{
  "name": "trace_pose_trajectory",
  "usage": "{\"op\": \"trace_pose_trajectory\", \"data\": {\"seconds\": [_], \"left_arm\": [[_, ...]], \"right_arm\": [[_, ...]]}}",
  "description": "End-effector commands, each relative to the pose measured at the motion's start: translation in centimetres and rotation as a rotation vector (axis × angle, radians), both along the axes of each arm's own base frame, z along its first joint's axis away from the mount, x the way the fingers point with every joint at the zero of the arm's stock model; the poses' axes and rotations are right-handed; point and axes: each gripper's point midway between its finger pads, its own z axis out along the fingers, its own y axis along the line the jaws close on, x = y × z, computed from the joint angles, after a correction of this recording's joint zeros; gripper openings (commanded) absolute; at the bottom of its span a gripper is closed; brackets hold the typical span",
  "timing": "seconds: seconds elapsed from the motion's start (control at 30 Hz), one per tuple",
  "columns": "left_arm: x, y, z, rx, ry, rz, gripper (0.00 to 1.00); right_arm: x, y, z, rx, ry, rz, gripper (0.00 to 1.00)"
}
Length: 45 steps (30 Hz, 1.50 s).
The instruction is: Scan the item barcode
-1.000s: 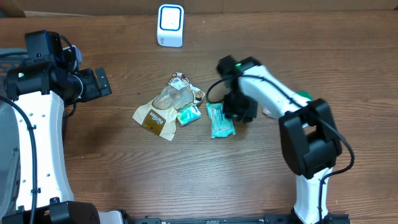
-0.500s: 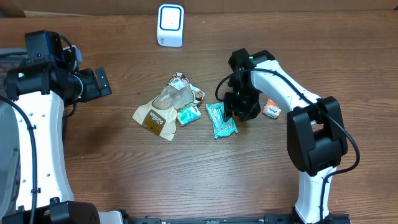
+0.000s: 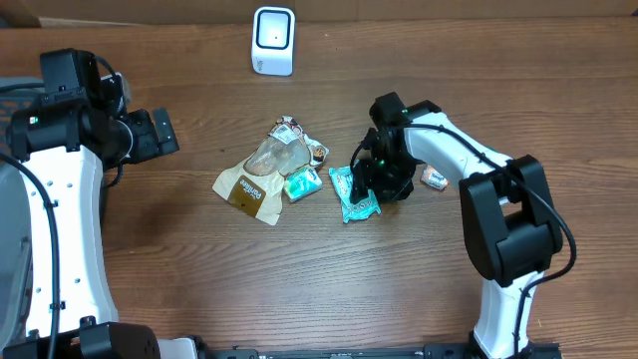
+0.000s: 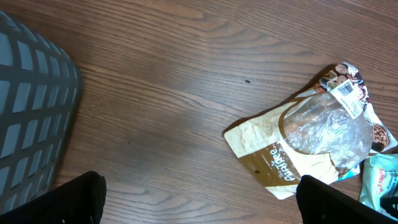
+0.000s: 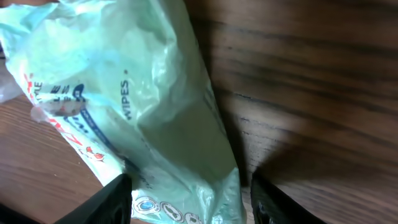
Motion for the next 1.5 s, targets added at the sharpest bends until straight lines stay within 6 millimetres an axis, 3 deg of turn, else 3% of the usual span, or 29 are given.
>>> {"op": "trace_pose_trajectory", "data": {"seconds": [0.0,0.17,0.23,0.4,0.6,0.77,0.9,1.07,1.27,1.47], "left_arm": [[0.1,-0.3,0.4,0.005,-0.013,-0.019,1.00],[0.1,-0.3,0.4,0.005,-0.013,-0.019,1.00],[0.1,-0.3,0.4,0.005,-0.013,-0.019,1.00],[0.1,-0.3,0.4,0.005,-0.013,-0.019,1.00],[0.1,-0.3,0.4,0.005,-0.013,-0.019,1.00],[0.1,-0.3,0.4,0.005,-0.013,-0.019,1.00],[0.1,-0.3,0.4,0.005,-0.013,-0.018,1.00],[0.1,-0.3,0.4,0.005,-0.013,-0.019,1.00],[0.1,-0.3,0.4,0.005,-0.013,-0.018,1.00],[0.1,-0.3,0.4,0.005,-0.013,-0.019,1.00]], "right_arm": [[-2.1,-0.9,-2.7,-0.043,0.070,-0.003,0.53],[-2.0,-0.9,-2.9,-0.039,0.060,-0.003,0.10],[-1.8,-0.8,-2.9,-0.037,0.054,-0.003,0.04],[-1.2,-0.7,-2.2,-0.031,0.039,-0.001,0.04],[1.3,-1.2,2.5,-0.067,-0.102,-0.015,0.04],[2.7,-4.1,7.5,-0.277,-0.289,-0.124,0.04],[1.8,-6.6,9.3,-0.566,-0.394,-0.171,0.04],[0.2,-7.8,9.3,-0.814,-0.440,-0.152,0.04],[0.6,-10.0,8.5,-1.043,-0.460,-0.033,0.04],[0.8,-9.2,6.7,-1.029,-0.441,-0.018,0.04]]}}
